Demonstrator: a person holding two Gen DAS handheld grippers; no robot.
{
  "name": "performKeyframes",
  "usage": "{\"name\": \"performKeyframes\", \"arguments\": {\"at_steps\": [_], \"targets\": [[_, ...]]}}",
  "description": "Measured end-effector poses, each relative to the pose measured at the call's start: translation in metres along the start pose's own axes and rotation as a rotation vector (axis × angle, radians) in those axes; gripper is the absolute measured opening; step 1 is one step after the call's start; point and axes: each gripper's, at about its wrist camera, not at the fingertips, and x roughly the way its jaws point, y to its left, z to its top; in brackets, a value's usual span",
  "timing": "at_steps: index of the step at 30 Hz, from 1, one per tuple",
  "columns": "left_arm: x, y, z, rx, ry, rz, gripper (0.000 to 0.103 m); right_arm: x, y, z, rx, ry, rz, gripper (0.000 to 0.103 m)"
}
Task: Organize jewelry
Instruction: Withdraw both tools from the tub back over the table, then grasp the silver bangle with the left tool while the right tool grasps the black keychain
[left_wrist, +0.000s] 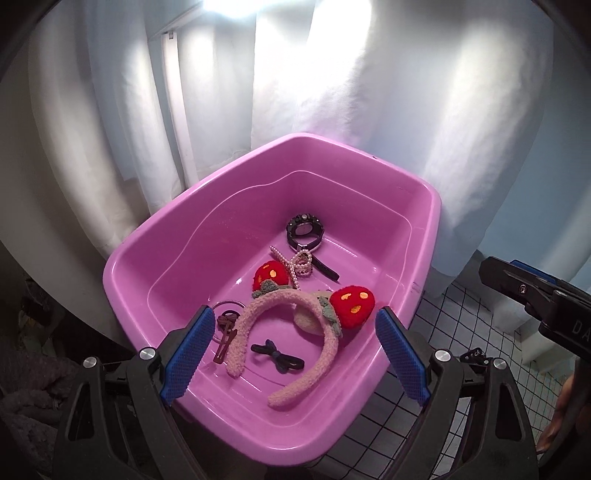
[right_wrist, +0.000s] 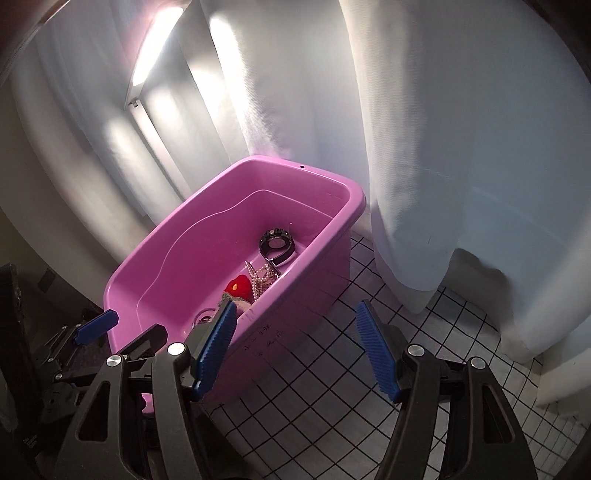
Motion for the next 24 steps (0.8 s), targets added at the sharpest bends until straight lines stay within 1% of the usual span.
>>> {"name": "performKeyframes", "arguments": {"at_steps": [5, 7, 12, 15, 18, 20, 24], "targets": [[-0.013, -0.024, -0.007, 0.028, -0.017, -0.035, 0.087, -0.03, -0.041, -0.024, 0.072, -0.036, -0.045, 0.065], [-0.015, -0.036, -0.012, 0.04, -0.014, -0.066, 0.089, -0.041, -0.06, -0.036, 0.111, -0.047, -0.068, 0.065], [-0.017, -0.074, -0.028, 0.103, -0.001, -0.144, 0.093, -0.068, -0.109, -0.077, 0.2, -0.08, -0.155, 0.067], [-0.015, -0.096, -0.04, 0.144, -0.001, -0.177, 0.096, -0.079, -0.139, -0.104, 0.253, -0.077, -0.198, 0.067], [-0.003, -0.116, -0.052, 0.183, 0.029, -0.201, 0.096, -0.083, -0.161, -0.125, 0.299, -0.061, -0.235, 0.067], [0.008, -0.127, -0.061, 0.205, 0.053, -0.214, 0.096, -0.08, -0.17, -0.138, 0.315, -0.052, -0.242, 0.067], [0.037, -0.147, -0.08, 0.247, 0.098, -0.212, 0.096, -0.069, -0.18, -0.159, 0.304, -0.047, -0.255, 0.067]]}}
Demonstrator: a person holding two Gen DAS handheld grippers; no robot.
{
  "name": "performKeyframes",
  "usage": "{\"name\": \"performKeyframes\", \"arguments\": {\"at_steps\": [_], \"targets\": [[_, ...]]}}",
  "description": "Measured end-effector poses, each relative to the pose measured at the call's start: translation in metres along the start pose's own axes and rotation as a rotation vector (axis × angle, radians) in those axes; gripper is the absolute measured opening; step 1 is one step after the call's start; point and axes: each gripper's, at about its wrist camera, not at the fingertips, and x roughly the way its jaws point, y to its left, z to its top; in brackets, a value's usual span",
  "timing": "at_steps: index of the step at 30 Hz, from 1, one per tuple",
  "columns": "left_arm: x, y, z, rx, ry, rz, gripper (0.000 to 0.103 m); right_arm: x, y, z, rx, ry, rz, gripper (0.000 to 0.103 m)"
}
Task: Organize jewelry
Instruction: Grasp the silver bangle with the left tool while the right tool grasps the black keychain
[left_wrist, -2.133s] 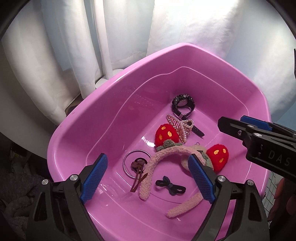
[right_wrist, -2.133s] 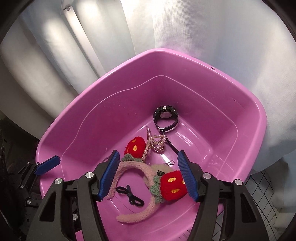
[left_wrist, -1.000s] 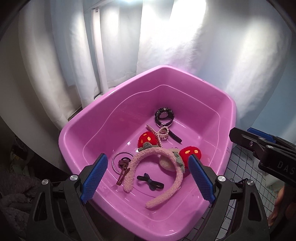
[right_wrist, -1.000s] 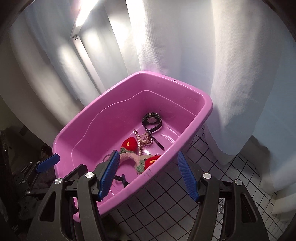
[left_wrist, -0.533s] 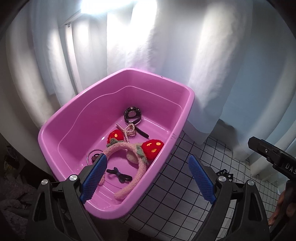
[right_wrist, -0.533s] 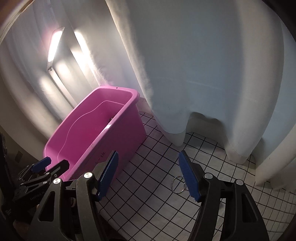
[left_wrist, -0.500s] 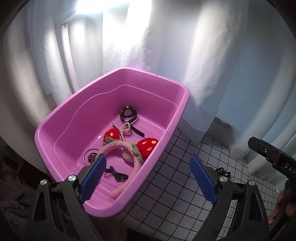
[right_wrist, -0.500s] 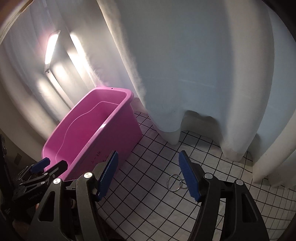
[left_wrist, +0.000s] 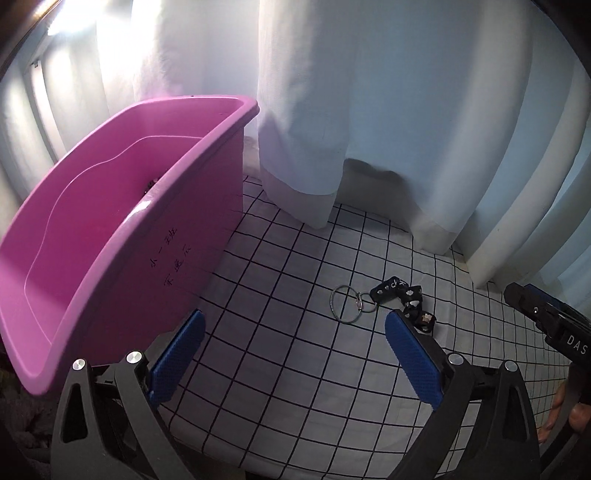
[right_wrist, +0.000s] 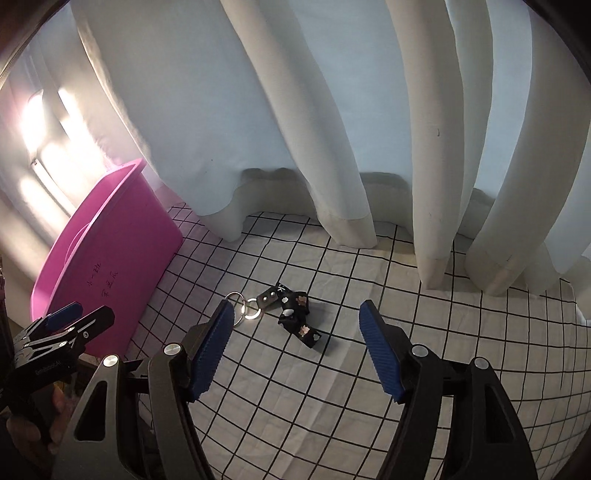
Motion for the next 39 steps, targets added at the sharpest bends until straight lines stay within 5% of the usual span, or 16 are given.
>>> {"name": "performKeyframes", "arguments": {"at_steps": [15, 27, 33, 39], "targets": [[0.116, -0.018, -0.022, -0.018, 0.028, 0.052, 0.096, 0.121, 0.006, -0.022, -0.088, 0.068, -0.034, 0.067], [0.133, -0.029, -0.026, -0.001, -0.009, 0.017, 0.096, 0.159, 0.012, -0.024, -0.205, 0.065, -0.118, 0.066], [0.143, -0.037, -0.025, 0.011, -0.01, 0.014, 0.096, 0.16, 0.011, -0.025, -0.244, 0.027, -0.15, 0.03], [0.149, -0.049, -0.025, 0.039, -0.013, 0.014, 0.096, 0.159, 0.001, -0.021, -0.232, 0.004, -0.168, 0.027]]}}
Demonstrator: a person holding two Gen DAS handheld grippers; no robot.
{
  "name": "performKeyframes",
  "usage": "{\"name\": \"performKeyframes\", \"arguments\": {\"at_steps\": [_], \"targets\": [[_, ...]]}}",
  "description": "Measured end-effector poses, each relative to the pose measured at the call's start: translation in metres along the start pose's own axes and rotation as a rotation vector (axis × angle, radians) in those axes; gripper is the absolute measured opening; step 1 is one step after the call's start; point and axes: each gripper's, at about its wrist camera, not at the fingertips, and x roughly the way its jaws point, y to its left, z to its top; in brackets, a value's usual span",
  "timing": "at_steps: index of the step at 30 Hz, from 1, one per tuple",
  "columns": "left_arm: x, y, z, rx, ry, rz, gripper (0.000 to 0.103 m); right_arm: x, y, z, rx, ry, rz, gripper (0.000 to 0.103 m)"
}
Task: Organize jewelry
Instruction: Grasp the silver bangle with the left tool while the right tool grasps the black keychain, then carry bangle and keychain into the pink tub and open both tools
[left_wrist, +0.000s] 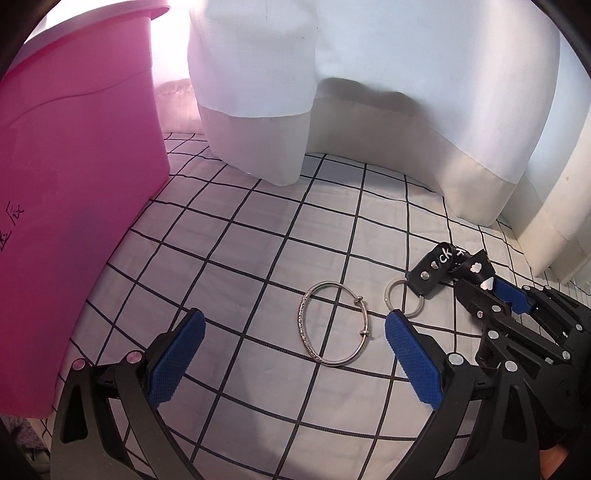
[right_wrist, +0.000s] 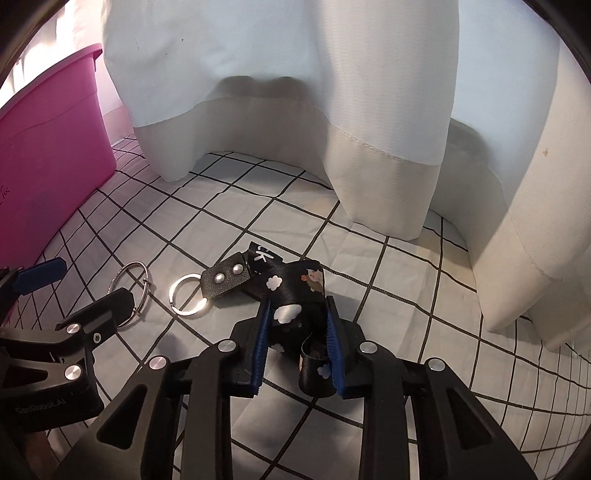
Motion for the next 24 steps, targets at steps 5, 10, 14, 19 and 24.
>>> {"name": "performKeyframes", "arguments": {"at_steps": [5, 10, 14, 19, 24], "targets": [[0.013, -0.007, 0.001, 0.02, 0.022, 0.026, 0.096, -0.001, -0.014, -0.001, 0.037, -0.003, -0.008, 0.027], [0.018, -0.005, 0.001, 0.005, 0.022, 0.031, 0.096, -0.003, -0.017, -0.003, 0.043, -0.006, -0.007, 0.027], [0.012, -0.01, -0.001, 0.027, -0.012, 0.011, 0.078, -0.003, -0.017, -0.003, 0.052, -0.01, -0.004, 0.027], [0.002, -0.02, -0.003, 0.06, -0.041, -0.014, 0.042, -0.001, -0.014, -0.003, 0.059, -0.011, 0.002, 0.027], [-0.004, -0.015, -0.001, 0.019, -0.031, -0.037, 0.042, -0.006, -0.017, -0.004, 0.065, -0.016, 0.013, 0.026]]}}
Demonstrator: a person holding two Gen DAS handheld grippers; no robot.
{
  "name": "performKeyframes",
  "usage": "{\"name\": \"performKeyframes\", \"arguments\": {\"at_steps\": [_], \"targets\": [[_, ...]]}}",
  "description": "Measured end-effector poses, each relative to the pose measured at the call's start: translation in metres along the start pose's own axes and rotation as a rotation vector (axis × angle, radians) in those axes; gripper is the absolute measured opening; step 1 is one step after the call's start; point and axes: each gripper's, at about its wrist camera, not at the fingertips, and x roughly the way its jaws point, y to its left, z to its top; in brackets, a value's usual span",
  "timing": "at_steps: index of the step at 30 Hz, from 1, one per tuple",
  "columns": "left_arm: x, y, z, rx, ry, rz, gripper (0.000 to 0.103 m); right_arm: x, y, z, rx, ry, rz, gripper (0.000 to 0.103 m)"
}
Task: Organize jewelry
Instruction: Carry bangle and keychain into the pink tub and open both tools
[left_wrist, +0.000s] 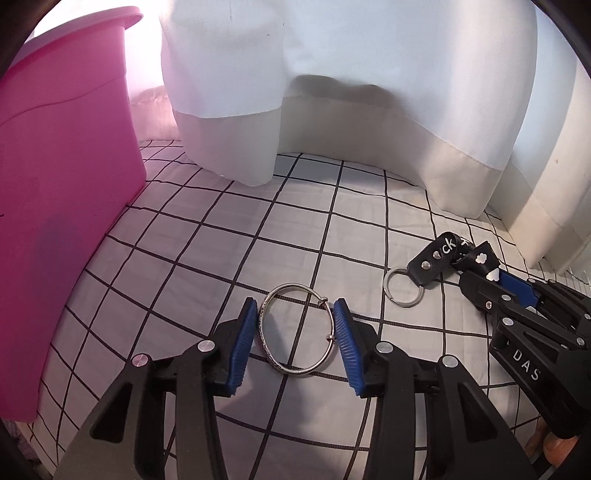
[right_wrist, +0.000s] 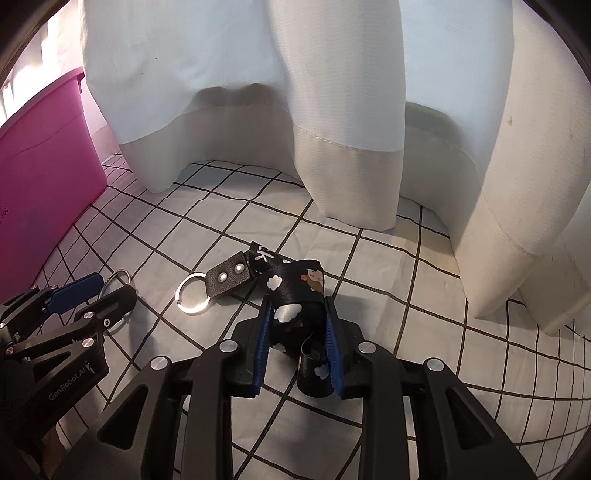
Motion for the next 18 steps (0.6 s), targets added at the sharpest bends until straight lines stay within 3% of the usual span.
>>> {"name": "performKeyframes", "arguments": {"at_steps": [9, 18], "targets": [[-0.036, 0.005, 0.013, -0.015, -0.064, -0.014, 0.042, -0.027, 0.005, 0.012, 0.003, -0.047, 0.033, 0.026], [-0.095, 0.022, 0.041, -0.046, -0.148, -0.032, 0.042, -0.085, 0.018, 0.038, -0.038, -0.123, 0.042, 0.026]]}}
